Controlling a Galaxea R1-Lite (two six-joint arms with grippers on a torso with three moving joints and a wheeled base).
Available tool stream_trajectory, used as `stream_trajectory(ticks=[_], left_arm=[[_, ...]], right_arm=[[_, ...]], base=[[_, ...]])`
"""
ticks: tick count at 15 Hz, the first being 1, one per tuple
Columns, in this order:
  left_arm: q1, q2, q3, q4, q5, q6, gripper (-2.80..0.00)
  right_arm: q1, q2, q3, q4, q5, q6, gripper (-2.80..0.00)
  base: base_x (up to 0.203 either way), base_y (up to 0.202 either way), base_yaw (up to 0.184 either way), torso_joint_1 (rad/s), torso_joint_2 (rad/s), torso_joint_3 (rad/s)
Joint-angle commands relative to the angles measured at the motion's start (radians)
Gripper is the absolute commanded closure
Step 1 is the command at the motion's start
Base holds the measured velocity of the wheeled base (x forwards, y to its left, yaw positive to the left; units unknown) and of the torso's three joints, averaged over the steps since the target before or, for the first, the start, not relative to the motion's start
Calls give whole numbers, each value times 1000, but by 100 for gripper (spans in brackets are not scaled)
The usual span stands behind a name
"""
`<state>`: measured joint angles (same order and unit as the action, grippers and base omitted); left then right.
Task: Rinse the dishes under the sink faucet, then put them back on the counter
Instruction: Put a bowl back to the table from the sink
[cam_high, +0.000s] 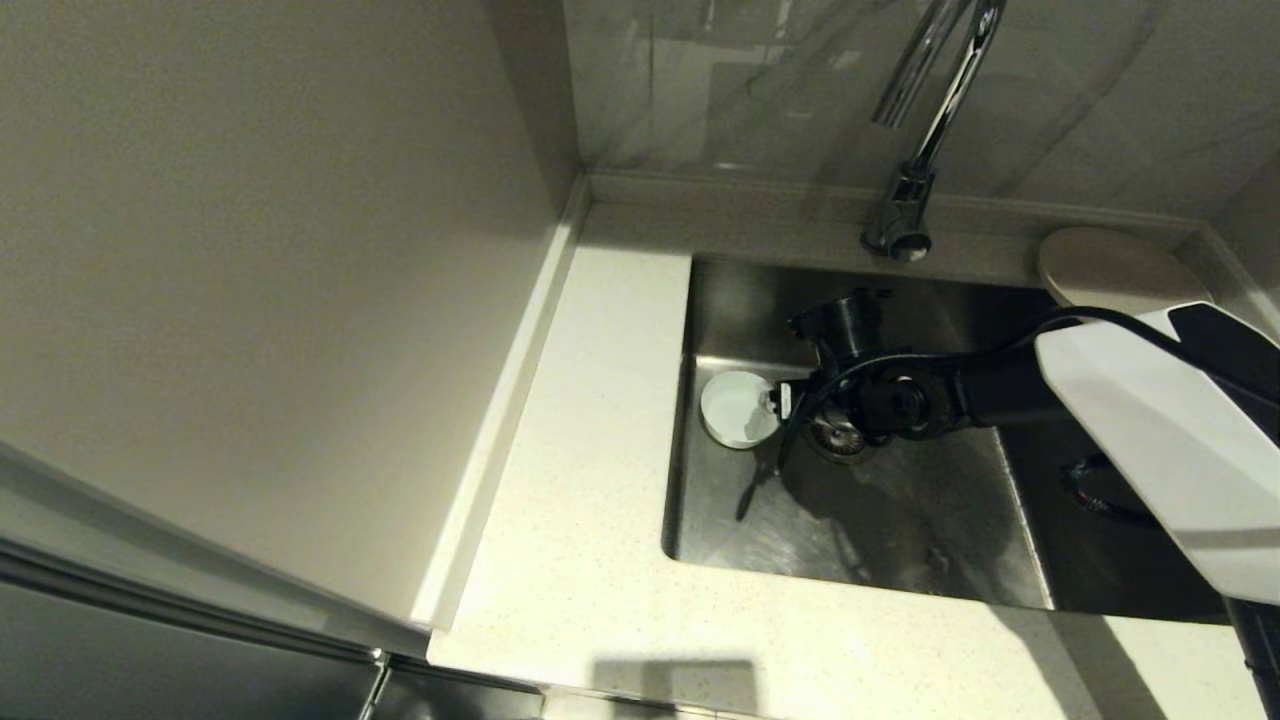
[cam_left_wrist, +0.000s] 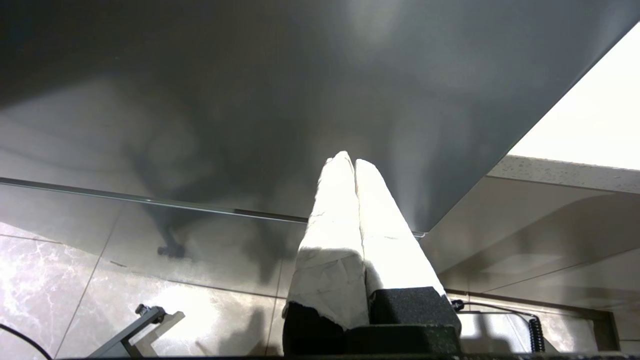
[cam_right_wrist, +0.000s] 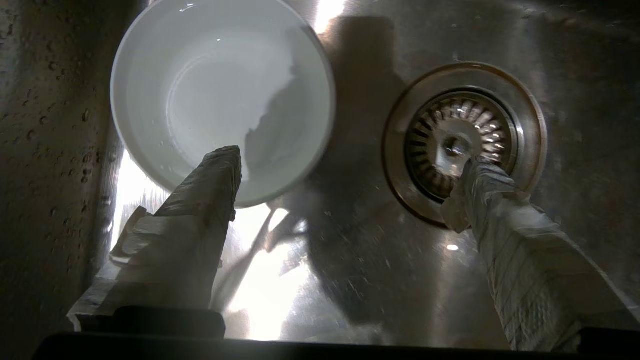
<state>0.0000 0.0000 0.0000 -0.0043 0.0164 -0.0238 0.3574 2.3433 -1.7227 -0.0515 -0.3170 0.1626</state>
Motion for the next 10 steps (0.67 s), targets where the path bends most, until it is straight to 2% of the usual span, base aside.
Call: stream_trajectory(ticks=[1,6,10], left_arm=[[0,-2,0,0,0,-1,0],[0,-2,0,0,0,-1,0],[0,-2,0,0,0,-1,0]], right_arm=[[2,74,-61,0,-2,9,-280],[6,196,-229,4,-2,2,-280],[6,260,-250,-2,-2,-17,-280]], base=[[0,0,0,0,0,0],[0,0,0,0,0,0],[0,0,0,0,0,0]])
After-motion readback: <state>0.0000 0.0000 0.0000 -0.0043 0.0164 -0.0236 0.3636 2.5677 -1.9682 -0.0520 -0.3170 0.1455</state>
